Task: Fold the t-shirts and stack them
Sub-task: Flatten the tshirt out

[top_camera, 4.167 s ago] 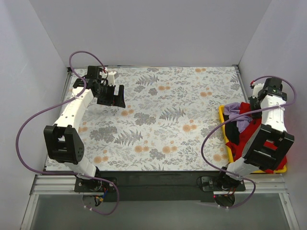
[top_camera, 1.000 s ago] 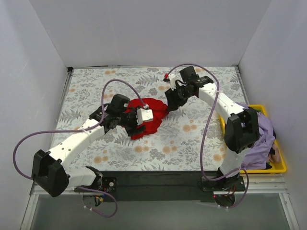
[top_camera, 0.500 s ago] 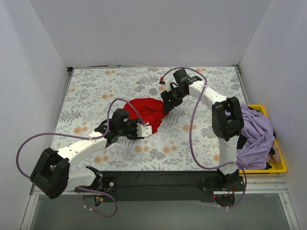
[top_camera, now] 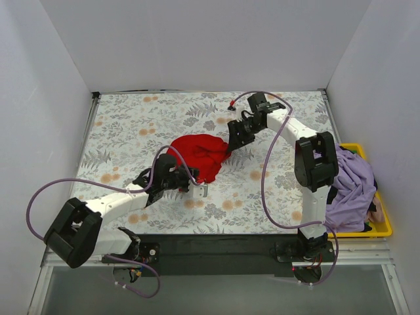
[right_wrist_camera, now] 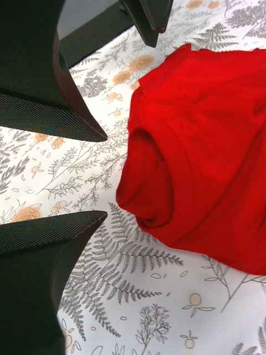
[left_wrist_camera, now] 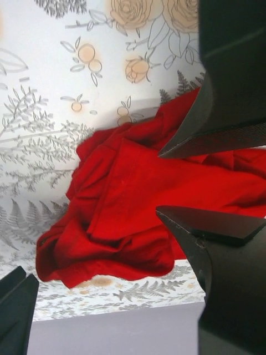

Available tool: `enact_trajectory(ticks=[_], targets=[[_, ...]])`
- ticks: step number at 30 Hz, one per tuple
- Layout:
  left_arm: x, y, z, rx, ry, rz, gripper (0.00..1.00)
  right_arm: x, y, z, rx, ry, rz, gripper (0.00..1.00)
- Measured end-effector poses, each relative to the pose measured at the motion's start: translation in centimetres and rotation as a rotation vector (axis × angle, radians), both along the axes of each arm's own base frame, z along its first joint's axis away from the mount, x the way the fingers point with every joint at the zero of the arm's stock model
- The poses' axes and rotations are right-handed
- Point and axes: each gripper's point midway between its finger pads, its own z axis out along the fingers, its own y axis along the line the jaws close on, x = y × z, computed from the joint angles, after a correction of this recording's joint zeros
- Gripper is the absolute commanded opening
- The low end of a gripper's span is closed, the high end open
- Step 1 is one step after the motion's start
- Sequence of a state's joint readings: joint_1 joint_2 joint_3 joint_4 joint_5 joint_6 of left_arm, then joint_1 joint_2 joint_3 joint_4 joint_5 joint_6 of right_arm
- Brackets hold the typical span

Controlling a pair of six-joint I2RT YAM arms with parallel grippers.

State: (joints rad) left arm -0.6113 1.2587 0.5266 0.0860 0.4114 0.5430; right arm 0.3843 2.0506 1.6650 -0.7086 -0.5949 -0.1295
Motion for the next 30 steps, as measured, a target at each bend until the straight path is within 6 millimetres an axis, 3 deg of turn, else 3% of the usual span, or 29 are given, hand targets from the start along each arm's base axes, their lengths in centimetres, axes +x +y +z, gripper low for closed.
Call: enact_trajectory(ticks=[9, 30], targets=[[-1.8, -0.5, -2.1, 0.052, -0.013, -0.095, 0.43, -0.8, -0.4, 0.0, 0.063, 0.079, -0.016, 0.60], [-0.5, -1.7, -4.0, 0.067, -0.028, -0.091, 0.36, -1.8, -0.1, -0.4, 0.083, 0.129, -0.018, 0.60]])
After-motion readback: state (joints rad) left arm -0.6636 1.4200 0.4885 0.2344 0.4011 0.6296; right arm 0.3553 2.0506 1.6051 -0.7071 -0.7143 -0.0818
